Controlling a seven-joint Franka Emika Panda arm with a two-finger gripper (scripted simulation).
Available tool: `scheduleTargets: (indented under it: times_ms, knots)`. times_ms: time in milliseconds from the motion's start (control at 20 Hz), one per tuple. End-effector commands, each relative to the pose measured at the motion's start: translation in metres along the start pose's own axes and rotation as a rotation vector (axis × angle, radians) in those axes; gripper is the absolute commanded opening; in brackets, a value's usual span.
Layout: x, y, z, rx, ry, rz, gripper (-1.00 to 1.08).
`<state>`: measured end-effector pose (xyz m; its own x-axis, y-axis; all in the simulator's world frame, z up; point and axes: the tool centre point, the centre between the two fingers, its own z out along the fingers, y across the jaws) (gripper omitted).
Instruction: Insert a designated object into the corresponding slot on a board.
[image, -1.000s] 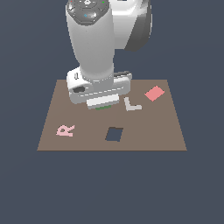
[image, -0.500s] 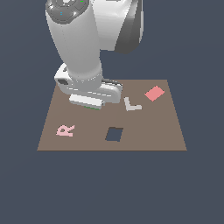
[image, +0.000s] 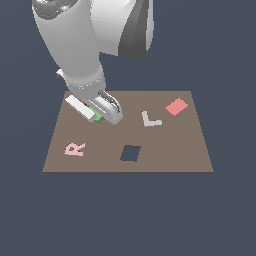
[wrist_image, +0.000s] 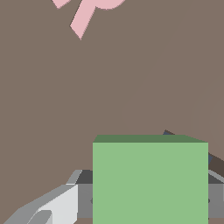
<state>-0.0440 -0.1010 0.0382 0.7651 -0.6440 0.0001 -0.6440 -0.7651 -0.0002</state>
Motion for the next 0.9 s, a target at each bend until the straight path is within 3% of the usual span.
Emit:
scheduleTargets:
  times_ms: [0, 400, 850]
  knots:
    - [0.000, 0.007, -0.001, 0.001, 0.000, 0.105, -1.00]
    - [-0.004, 0.024, -0.002, 0.001, 0.000, 0.345, -1.00]
    - [-0.008, 0.033, -0.003, 0.000, -0.001, 0.481, -1.00]
